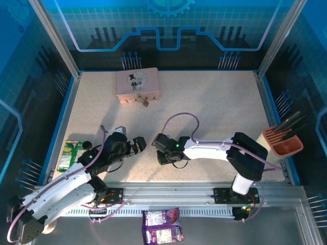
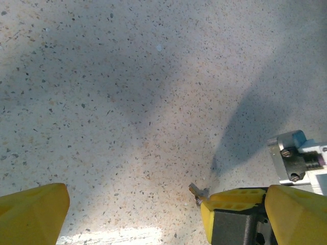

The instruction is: Unlock the padlock with the key

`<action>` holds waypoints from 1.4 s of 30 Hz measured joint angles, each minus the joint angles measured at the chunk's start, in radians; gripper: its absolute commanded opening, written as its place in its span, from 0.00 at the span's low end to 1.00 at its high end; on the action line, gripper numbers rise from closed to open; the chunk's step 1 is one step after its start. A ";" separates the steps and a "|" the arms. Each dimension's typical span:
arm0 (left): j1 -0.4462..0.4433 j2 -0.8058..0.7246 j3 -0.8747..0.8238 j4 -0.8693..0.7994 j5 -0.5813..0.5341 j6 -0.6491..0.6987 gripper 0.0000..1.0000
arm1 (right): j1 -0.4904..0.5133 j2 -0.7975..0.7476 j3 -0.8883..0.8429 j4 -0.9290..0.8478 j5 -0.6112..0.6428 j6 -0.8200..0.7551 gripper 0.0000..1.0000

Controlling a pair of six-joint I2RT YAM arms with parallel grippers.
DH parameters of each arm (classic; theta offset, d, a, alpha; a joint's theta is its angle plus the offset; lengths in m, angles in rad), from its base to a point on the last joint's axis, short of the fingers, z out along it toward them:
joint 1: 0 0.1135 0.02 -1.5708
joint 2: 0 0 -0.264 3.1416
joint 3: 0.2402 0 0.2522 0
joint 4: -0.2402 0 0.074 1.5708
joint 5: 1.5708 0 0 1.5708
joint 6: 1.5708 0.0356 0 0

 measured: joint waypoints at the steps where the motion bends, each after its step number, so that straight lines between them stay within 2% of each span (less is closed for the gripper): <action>1: 0.000 0.001 0.000 0.000 0.000 0.000 0.99 | 0.000 0.008 0.008 -0.007 0.000 0.000 0.24; 21: 0.000 0.014 0.000 0.006 0.000 0.001 0.99 | 0.000 0.090 0.085 -0.128 0.045 0.000 0.26; 38: 0.000 0.023 0.000 0.005 -0.010 0.004 0.99 | 0.007 0.111 0.107 -0.155 0.045 0.000 0.25; 42: 0.000 0.023 0.000 0.004 -0.016 0.003 0.99 | 0.016 0.112 0.107 -0.153 0.049 0.000 0.20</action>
